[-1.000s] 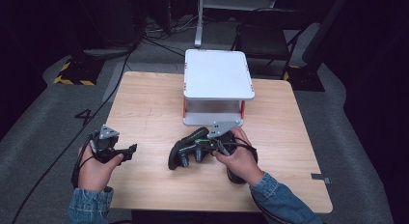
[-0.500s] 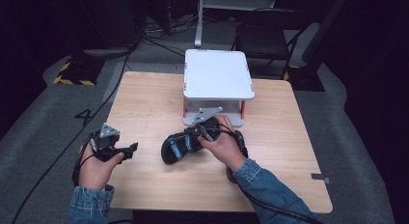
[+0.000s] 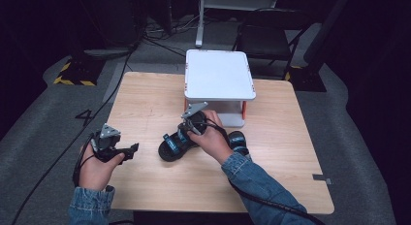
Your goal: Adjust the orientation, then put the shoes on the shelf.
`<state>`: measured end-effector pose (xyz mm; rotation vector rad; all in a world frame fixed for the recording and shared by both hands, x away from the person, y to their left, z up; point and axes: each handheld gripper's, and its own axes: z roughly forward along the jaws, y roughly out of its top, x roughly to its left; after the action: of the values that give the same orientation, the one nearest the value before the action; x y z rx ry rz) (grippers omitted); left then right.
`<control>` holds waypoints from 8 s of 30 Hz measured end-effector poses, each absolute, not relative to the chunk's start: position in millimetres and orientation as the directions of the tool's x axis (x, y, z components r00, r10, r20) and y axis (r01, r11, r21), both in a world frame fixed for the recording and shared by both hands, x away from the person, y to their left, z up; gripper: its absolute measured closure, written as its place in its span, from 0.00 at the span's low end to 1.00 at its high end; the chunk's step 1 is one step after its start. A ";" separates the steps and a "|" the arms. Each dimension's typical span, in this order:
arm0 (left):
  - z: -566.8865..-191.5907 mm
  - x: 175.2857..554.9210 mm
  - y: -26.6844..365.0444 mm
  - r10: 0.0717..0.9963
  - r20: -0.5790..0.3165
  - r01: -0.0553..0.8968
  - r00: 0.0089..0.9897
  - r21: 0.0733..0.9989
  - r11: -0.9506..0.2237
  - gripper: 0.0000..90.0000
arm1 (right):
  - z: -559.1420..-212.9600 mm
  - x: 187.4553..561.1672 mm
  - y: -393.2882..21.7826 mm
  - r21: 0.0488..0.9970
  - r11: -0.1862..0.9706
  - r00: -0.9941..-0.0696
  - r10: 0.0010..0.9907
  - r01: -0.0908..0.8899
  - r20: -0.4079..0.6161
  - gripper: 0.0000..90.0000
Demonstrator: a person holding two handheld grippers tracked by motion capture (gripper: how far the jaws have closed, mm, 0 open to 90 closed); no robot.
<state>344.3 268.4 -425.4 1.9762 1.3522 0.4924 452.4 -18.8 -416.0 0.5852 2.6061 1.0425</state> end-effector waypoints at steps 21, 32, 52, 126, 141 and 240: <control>-424.6 350.8 261.8 0.913 -0.064 0.655 0.403 0.716 -0.239 0.27 | -410.2 451.3 -60.3 0.658 0.693 -0.836 0.520 0.294 -0.174 0.75; -424.7 361.0 257.1 0.904 -0.074 0.651 0.421 0.719 -0.244 0.27 | -398.9 447.1 -78.5 0.659 0.660 -0.837 0.541 0.361 -0.084 0.98; -423.3 366.1 251.3 0.898 -0.073 0.648 0.433 0.717 -0.254 0.27 | -398.9 350.1 -68.8 0.660 0.697 -0.951 0.293 0.282 0.097 0.97; -430.2 387.4 235.3 0.882 -0.084 0.651 0.464 0.707 -0.275 0.27 | -345.4 360.0 -241.2 0.842 0.397 -0.546 0.824 0.364 -0.152 0.89; -429.4 399.2 222.2 0.863 -0.082 0.638 0.499 0.708 -0.302 0.27 | -396.3 372.7 -283.5 0.732 0.399 -0.415 0.893 0.553 -0.173 0.89; -430.4 350.7 263.2 0.919 -0.073 0.666 0.387 0.711 -0.224 0.28 | -406.0 398.3 -196.9 0.650 0.392 -0.597 0.793 0.652 0.120 0.89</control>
<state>350.7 263.2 -430.4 1.9776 1.3571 0.4838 398.3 -196.9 -406.0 1.2865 2.4388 0.9929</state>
